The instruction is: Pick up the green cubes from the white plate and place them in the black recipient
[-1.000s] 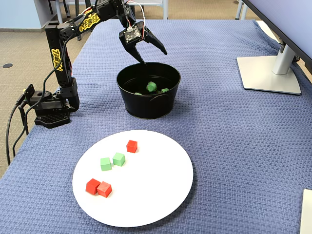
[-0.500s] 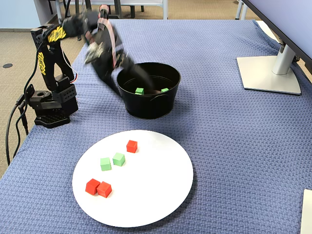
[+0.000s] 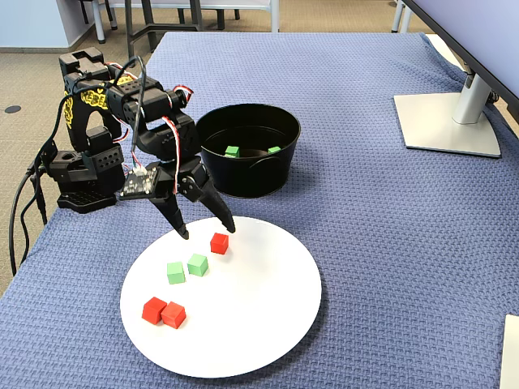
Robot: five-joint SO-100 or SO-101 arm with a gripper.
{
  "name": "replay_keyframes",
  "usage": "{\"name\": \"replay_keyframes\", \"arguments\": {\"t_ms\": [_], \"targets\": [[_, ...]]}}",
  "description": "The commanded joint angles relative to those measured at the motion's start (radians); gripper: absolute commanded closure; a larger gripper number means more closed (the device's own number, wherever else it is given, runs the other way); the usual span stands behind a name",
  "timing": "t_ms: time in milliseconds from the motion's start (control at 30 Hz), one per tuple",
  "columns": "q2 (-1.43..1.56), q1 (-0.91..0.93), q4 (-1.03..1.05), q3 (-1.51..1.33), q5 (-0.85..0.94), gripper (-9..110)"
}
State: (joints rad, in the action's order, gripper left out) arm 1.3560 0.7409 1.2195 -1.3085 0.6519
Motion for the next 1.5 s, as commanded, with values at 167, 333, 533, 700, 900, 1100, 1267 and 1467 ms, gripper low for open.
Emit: {"name": "replay_keyframes", "arguments": {"t_ms": [167,333,533,700,900,1100,1267,1467], "targets": [[-0.044,-0.015,0.087,0.012,-0.071,72],[-0.057,-0.008,0.106,0.012,-0.103,73],[-0.067,-0.017,0.098,-0.025,-0.103,72],[-0.126,-0.020,0.091,0.003,-0.092,72],[-0.175,-0.015,0.091,0.054,-0.084,72],[-0.201,-0.017,0.075,0.066,-0.080,72],[-0.233,-0.014,0.051,0.089,-0.077,73],[-0.265,-0.017,0.015,0.095,-0.064,72]]}}
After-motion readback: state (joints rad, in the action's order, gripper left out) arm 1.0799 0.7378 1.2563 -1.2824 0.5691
